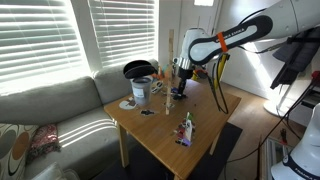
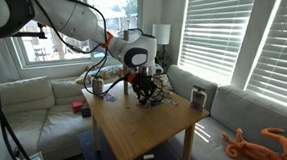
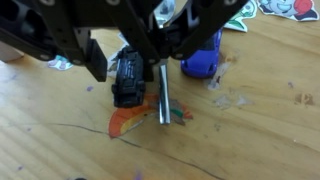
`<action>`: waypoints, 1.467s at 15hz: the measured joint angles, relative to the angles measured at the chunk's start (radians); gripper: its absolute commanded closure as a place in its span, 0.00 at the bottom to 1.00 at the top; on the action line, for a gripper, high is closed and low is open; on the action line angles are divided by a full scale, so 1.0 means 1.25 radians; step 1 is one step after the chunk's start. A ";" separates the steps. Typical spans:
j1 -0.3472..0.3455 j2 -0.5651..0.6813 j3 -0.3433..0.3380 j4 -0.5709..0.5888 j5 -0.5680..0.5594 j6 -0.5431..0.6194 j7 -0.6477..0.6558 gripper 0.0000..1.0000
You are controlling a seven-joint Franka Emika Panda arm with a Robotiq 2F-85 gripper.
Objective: Pick up the black object and put it near the bottom right corner of the table
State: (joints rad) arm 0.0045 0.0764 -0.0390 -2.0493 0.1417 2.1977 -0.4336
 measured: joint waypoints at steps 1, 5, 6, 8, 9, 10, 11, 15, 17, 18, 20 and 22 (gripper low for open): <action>0.000 0.000 0.000 0.000 -0.001 0.000 0.000 0.93; 0.000 0.001 0.000 0.001 -0.014 0.000 0.000 0.93; 0.000 0.001 0.000 0.002 -0.020 0.000 0.001 0.93; -0.001 -0.004 0.000 0.002 -0.044 -0.003 0.005 0.93; -0.002 -0.010 0.000 0.002 -0.063 -0.008 0.010 0.93; -0.003 -0.021 -0.001 0.001 -0.080 -0.017 0.015 0.93; -0.006 -0.035 -0.002 -0.001 -0.092 -0.028 0.017 0.93; -0.023 -0.110 -0.007 -0.031 -0.129 -0.080 0.025 0.93; -0.037 -0.140 -0.018 -0.053 -0.152 -0.102 0.060 0.93; -0.047 -0.150 -0.026 -0.066 -0.158 -0.102 0.086 0.93; -0.070 -0.161 -0.047 -0.091 -0.158 -0.084 0.133 0.93; -0.093 -0.165 -0.071 -0.115 -0.156 -0.054 0.171 0.93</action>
State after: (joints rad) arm -0.1118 -0.1300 -0.1273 -2.1933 -0.0534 2.1305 -0.2197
